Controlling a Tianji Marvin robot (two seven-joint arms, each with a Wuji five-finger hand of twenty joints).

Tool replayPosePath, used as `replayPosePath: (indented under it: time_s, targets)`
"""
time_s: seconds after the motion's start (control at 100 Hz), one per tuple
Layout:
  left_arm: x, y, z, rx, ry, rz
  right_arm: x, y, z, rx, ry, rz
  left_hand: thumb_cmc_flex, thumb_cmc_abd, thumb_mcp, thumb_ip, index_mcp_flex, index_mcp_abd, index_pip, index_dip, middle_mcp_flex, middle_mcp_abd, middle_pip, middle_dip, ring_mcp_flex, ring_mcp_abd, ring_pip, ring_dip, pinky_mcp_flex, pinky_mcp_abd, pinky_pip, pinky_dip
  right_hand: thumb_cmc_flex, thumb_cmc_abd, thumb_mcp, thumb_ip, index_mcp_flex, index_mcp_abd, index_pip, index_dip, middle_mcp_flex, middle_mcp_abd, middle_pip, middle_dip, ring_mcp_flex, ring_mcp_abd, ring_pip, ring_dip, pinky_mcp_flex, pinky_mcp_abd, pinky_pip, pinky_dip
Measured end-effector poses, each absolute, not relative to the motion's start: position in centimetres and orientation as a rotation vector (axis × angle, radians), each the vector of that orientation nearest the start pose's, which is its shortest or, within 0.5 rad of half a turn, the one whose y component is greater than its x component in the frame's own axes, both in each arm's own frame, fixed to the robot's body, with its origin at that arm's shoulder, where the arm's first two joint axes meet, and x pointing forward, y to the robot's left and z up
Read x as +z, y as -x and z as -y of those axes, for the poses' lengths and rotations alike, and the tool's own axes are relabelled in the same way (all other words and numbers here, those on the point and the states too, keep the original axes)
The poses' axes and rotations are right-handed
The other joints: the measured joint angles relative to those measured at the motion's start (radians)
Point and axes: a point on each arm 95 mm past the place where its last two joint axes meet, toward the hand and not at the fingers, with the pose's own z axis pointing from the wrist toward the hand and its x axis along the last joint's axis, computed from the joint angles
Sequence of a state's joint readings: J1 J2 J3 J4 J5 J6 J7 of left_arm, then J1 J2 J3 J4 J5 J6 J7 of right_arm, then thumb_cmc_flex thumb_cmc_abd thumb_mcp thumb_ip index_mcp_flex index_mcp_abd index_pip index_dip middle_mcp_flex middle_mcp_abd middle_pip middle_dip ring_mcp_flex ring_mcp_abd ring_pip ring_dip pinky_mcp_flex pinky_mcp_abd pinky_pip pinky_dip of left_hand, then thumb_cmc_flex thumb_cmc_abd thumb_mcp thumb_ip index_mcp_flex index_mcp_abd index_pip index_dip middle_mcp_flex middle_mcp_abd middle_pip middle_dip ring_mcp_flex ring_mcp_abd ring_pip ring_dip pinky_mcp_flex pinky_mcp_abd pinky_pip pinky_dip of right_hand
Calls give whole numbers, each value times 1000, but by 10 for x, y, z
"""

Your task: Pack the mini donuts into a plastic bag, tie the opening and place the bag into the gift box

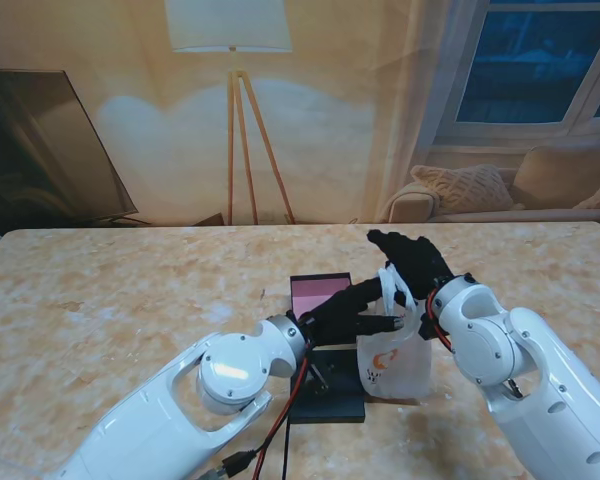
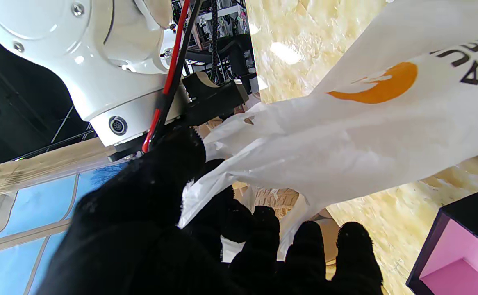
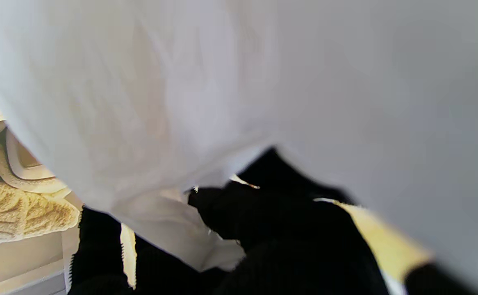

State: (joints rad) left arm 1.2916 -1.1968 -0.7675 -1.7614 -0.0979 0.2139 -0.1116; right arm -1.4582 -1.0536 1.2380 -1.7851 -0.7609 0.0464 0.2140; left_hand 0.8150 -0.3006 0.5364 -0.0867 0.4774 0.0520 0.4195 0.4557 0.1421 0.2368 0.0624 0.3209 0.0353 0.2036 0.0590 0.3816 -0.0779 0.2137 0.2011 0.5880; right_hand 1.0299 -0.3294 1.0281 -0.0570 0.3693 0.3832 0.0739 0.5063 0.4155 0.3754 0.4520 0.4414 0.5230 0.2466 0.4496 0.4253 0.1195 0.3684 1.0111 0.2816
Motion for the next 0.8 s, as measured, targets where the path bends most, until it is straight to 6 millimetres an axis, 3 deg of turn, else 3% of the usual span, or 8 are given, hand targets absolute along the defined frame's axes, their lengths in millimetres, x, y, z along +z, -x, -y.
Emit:
replayPosePath:
  time_s: [0.1,0.26,0.6,0.72,0.8]
  targets:
    - [-252,-368,202,-2224,2169,-1499,-231,-424,-13,1638,-1301,-1476,-1,0,-5,0,8,64,-136,-80,0,6,10,0,0,0,0,2,10,0,-1,11,0,0,2,0,0,0,0,0,0,1,-1,0,0,0,-2,0,0,0,0,0]
    - [-254,-367,205,-2176,2115,-1518,-231,-423,-13,1637,-1289,-1474,-3,0,-15,0,-13,77,-207,-128,0,7,11,-4,0,0,0,3,12,0,-10,11,1,0,17,9,0,0,0,0,1,1,-1,0,0,0,-2,0,0,2,0,0]
    - [-256,-366,208,-2171,2199,-1475,-232,-423,-15,1642,-1282,-1474,-15,0,-31,0,-23,36,-161,-112,0,-4,-16,-6,0,0,-16,-49,0,0,-42,11,1,7,17,9,0,5,-1,0,1,2,-1,0,0,1,-2,0,-2,9,0,0]
    - [-256,-366,207,-2185,2240,-1445,-233,-423,-18,1649,-1270,-1472,-30,-25,-19,0,15,32,-109,-71,0,-10,-16,-6,0,0,-16,-61,-2,0,-55,11,0,1,17,9,-10,10,-10,0,1,2,-1,0,0,1,-2,0,-2,10,0,0]
    - [-256,-367,205,-2208,2323,-1385,-234,-423,-18,1657,-1266,-1460,-41,-49,21,-1,50,31,-69,-45,0,-18,-12,-6,0,0,-16,-61,-2,0,-75,-13,-13,39,-12,9,-32,13,-14,0,-25,3,-7,1,-18,1,-3,0,-5,10,0,0]
